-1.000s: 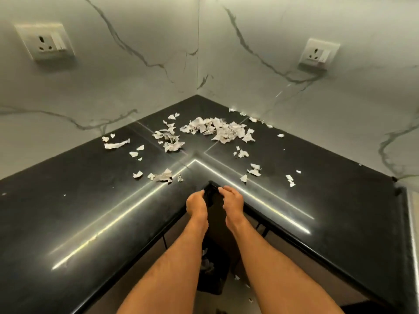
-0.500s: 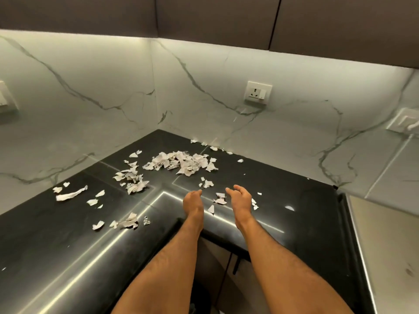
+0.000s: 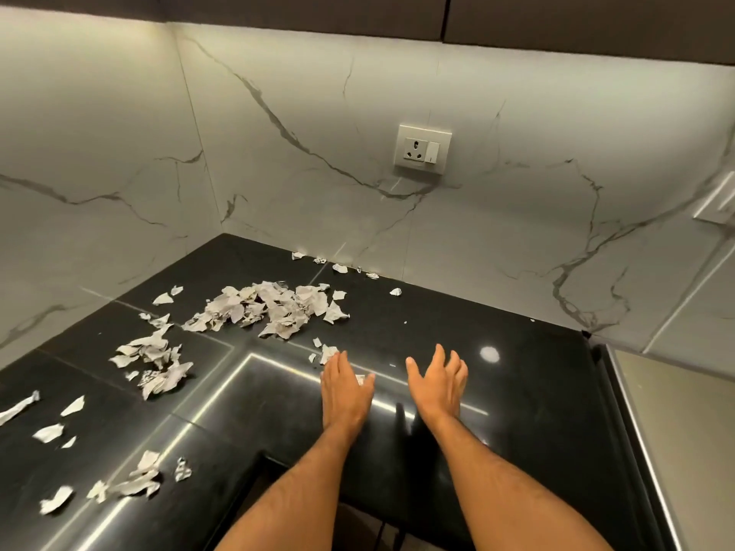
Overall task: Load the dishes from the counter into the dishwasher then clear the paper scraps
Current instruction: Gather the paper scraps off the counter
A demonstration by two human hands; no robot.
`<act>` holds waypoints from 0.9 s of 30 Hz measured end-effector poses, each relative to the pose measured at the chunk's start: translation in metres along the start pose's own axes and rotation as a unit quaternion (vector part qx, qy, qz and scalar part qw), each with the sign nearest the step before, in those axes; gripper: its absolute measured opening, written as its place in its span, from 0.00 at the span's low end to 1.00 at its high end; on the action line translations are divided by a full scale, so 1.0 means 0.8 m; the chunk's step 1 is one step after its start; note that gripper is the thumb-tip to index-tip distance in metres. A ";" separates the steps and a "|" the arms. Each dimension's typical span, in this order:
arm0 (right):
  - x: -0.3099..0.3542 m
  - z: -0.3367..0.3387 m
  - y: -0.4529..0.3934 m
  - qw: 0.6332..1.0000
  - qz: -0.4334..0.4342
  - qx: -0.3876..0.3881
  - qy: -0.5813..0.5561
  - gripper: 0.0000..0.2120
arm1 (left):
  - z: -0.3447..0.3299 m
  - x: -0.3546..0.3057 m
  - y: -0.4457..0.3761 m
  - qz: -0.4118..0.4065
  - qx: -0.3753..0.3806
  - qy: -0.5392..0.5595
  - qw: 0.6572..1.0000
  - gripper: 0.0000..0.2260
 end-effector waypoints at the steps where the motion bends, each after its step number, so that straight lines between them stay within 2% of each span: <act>1: -0.006 -0.015 -0.006 0.999 0.010 0.008 0.045 0.36 | -0.012 0.004 -0.005 -0.030 0.013 -0.042 0.999 0.37; 6: -0.023 -0.088 -0.017 0.985 0.008 0.084 0.153 0.36 | -0.064 0.026 -0.020 -0.128 0.093 -0.211 0.965 0.39; 8: -0.013 -0.108 -0.020 0.981 0.006 0.083 0.174 0.36 | -0.075 0.035 -0.032 -0.150 0.095 -0.264 0.948 0.41; 10: 0.007 -0.124 -0.026 0.979 0.030 0.083 0.182 0.37 | -0.079 0.039 -0.049 -0.153 0.096 -0.294 0.939 0.38; 15: 0.066 -0.173 -0.056 0.974 0.107 0.100 0.175 0.39 | -0.067 0.063 -0.113 -0.136 0.066 -0.308 0.939 0.38; 19: 0.127 -0.218 -0.068 0.965 0.181 0.119 0.148 0.51 | -0.048 0.076 -0.163 -0.127 0.049 -0.332 0.933 0.36; 22: 0.178 -0.248 -0.066 0.954 0.222 0.167 0.114 0.44 | -0.024 0.095 -0.205 -0.117 0.019 -0.348 0.930 0.33; 24: 0.210 -0.268 -0.062 0.939 0.263 0.208 0.074 0.39 | 0.003 0.109 -0.230 -0.103 -0.035 -0.361 0.926 0.31; 27: 0.238 -0.279 -0.060 0.914 0.333 0.231 0.002 0.37 | 0.037 0.108 -0.248 -0.067 -0.097 -0.362 0.925 0.31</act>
Point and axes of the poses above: each hand's wrist, its own y-axis away from the middle knuckle, its own z-axis out of the back of the hand, x = y × z, the point moved 8 cm from there along -y, towards the middle knuckle, and after that the axes turned 7 degrees about -x, right-handed, at the moved point
